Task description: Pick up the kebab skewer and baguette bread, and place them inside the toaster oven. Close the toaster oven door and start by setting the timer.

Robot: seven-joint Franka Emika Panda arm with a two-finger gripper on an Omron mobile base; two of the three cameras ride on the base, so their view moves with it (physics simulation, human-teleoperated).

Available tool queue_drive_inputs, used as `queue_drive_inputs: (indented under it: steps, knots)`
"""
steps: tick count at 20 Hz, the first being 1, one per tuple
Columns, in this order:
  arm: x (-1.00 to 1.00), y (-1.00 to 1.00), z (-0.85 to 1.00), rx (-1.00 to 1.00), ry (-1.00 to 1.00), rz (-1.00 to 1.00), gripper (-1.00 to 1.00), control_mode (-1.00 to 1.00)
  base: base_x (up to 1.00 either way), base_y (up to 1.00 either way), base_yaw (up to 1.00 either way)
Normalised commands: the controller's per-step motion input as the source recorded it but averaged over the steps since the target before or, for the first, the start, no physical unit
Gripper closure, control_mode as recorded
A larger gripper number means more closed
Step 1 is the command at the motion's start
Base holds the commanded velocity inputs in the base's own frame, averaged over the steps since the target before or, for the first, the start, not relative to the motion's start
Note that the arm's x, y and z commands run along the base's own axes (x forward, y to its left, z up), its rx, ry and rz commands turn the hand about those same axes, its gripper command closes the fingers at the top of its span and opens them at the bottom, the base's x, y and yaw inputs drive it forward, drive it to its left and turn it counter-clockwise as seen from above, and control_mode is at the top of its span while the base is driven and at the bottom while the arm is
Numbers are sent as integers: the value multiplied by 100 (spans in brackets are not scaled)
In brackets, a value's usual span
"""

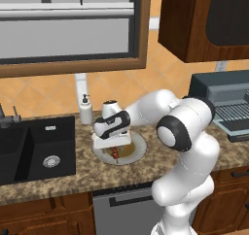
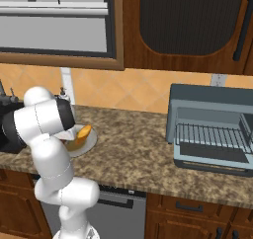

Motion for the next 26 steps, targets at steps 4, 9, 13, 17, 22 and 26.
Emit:
queue_drive_inputs:
  steps: [4, 9, 13, 17, 22, 26]
  knots:
    - [1, 0, -14, 0, -15, 0, -100, -100, 0, 0, 0]
    - [2, 0, -17, 0, -12, 0, -100, -100, 0, 0, 0]
    - [0, 0, -22, 0, -6, 0, 100, -100, 0, 0, 0]
    - [0, 0, -3, 0, 0, 0, 100, -100, 0, 0, 0]
    - [0, 0, 0, 0, 0, 0, 100, -100, 0, 0, 0]
    - [0, 0, 27, 0, 0, -2, 100, -100, 0, 0, 0]
